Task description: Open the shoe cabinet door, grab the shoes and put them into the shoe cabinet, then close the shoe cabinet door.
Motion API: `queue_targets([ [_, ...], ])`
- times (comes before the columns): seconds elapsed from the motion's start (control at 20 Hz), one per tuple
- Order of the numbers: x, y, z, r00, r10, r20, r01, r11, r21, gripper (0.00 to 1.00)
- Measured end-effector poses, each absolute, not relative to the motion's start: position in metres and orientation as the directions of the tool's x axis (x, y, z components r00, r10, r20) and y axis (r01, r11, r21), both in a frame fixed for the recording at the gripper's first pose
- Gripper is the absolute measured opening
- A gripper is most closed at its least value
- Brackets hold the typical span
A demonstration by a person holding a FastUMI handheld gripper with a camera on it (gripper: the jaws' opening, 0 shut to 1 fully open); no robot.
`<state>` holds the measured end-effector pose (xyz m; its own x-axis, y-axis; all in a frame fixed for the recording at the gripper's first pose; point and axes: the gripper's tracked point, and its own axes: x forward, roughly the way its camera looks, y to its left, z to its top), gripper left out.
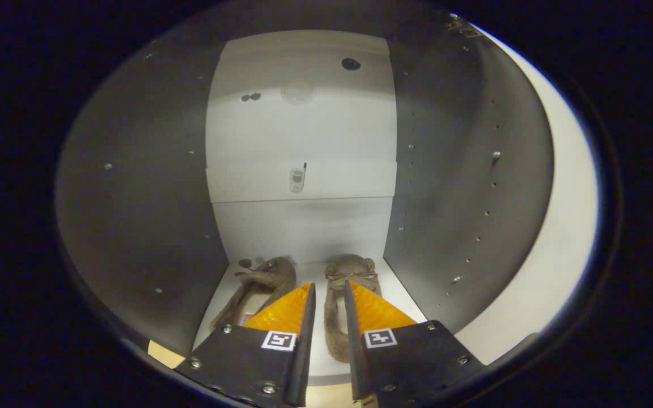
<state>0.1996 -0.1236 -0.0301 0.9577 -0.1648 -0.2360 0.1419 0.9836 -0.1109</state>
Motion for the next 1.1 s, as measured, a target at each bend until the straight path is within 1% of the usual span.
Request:
queue_targets([
  [0.35,0.119,-0.098,0.011,0.984,-0.132,-0.12,0.121,0.988,-0.094,0.29],
  [0.75,0.041,-0.1,0.033,0.992,-0.099,-0.076,0.092,0.992,-0.084,0.3],
  [0.9,0.014,-0.101,0.039,0.996,-0.064,-0.063,0.058,0.995,-0.08,0.29],
  [1.1,-0.029,-0.105,0.046,0.998,0.01,-0.055,-0.015,0.997,-0.08,0.29],
])
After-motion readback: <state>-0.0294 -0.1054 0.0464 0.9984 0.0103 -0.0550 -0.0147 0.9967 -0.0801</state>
